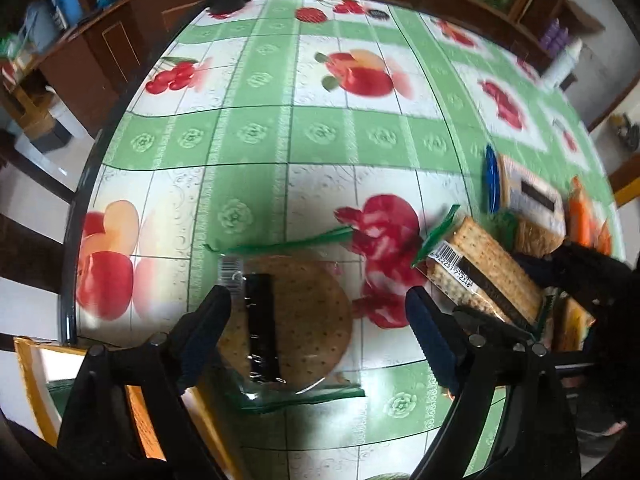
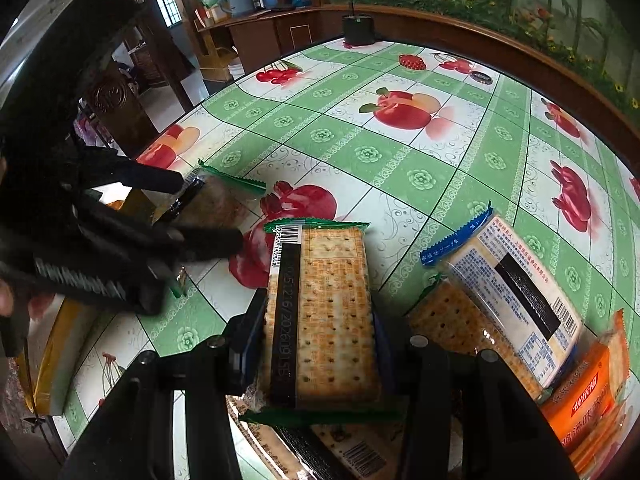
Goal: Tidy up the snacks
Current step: 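Grasp the green-ended cracker pack with the right tool while the left tool grasps the round cracker pack, then carry both cracker packs over the white box and lower them inside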
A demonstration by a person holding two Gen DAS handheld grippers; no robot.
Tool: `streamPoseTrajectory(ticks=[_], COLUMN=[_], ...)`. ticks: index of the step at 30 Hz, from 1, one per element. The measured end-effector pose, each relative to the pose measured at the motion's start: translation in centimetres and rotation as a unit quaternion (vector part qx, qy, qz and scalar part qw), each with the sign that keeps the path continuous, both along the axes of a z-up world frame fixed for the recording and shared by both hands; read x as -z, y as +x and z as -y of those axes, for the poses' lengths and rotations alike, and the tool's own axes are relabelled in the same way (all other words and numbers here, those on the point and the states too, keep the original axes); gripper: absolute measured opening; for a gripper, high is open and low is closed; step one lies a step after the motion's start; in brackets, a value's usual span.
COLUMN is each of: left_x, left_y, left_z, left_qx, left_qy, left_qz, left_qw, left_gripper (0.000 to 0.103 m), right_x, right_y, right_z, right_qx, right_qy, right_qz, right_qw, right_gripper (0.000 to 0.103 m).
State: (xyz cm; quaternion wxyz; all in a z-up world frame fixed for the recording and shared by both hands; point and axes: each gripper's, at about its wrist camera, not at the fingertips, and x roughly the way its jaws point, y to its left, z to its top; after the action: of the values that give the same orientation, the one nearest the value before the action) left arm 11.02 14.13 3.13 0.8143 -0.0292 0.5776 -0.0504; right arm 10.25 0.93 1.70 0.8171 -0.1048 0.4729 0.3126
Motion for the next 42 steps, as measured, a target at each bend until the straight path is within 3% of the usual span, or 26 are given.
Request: streamPoseTrajectory(ticks=[4,13,14,15,19,32,42], left_x=[0.4,1.9,2.1,2.1,1.8,-3.4,-5.3], left_y=[0.2,0.3,0.3,0.3,0.4,-4.3,-9.6], left_z=[-0.8,1.0,1.0,1.1,1.2,3.5,3.9], left_qx=[-0.013,0.014,0.015,0.015,0.022,0.043,0.028], left_qy=[0.014,0.04,0.04,0.049,0.027,-0.004,0.017], left_qz=[-0.01,-0.009,-0.008,0.0,0.007,0.077,0.128], left_qw=[0.9998,0.9991,0.9991,0.9987,0.9994,0.9961,0.9913], left_gripper=[0.089,0.088,0.078,0.077,0.076,0.076,0.076], right_x=[0.0,0.5,0.5,0.6,0.2,-3.3,-4.6], right_y=[0.4,0.9,0.9,0.8,0.2,-3.7,-8.2], right_z=[-0.3,-1.0,-1.1,-1.3,-1.1,2.4,2.8], right_qx=[0.001,-0.001,-0.001,-0.004,-0.003,0.033,0.032], right_qy=[0.007,0.01,0.009,0.005,-0.002,0.035,0.057], right_qz=[-0.002,-0.006,-0.007,-0.005,0.012,0.044,0.067], right_qw=[1.0,1.0,1.0,1.0,1.0,0.998,0.996], right_gripper=[0.048,0.048,0.047,0.047,0.047,0.047,0.047])
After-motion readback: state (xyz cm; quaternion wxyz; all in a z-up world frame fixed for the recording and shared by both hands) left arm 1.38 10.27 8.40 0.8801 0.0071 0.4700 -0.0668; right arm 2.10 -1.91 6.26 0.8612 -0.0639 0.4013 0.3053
